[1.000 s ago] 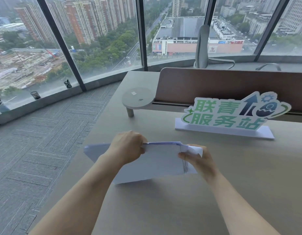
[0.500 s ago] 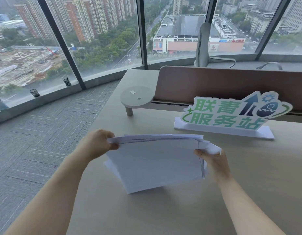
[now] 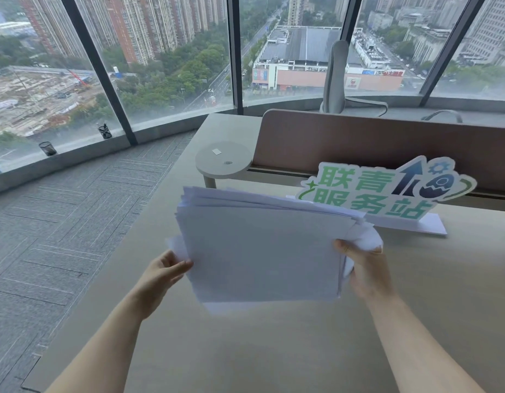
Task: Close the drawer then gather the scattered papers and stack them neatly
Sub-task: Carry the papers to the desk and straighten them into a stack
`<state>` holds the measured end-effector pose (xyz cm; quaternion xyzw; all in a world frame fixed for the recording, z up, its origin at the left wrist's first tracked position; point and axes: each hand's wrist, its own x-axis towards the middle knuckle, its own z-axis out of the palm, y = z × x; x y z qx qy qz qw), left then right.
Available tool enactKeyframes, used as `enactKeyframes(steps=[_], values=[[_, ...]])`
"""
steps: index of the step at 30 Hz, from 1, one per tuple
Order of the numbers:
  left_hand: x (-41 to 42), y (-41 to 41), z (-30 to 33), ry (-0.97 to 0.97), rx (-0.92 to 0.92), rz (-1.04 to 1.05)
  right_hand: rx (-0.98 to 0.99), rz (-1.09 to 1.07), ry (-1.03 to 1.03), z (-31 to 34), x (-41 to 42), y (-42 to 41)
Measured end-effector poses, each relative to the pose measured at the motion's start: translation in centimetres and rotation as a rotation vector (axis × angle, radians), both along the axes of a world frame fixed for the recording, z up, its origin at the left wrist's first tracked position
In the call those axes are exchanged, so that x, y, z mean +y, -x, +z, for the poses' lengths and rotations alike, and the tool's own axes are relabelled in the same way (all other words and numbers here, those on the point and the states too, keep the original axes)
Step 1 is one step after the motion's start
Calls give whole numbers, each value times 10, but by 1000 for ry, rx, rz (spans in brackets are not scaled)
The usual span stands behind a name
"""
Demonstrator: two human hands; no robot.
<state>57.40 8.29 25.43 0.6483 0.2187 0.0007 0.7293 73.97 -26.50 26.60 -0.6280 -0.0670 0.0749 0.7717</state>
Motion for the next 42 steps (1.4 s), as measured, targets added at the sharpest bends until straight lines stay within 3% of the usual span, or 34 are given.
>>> enactKeyframes(steps=[5,13,22,28,33,37,42], values=[[-11,-14,3,150,-124,181,-3,21,-22,-1,-9,-1],[-15,-41,34,179,-407,231,12,38,-90,-1,-6,1],[-15,-40,16,87,-426,308,6,-10,-58,-13,-13,9],[-38,-21,-36,-35,-123,232,213,0,96,-46,-6,28],[-55,-26,-41,-30,-169,361,149,-72,170,-51,-5,30],[-58,-34,-25,-92,-268,374,61,-135,114,-40,-3,27],[-57,-34,-41,-112,-170,278,111,-127,232,-53,3,28]])
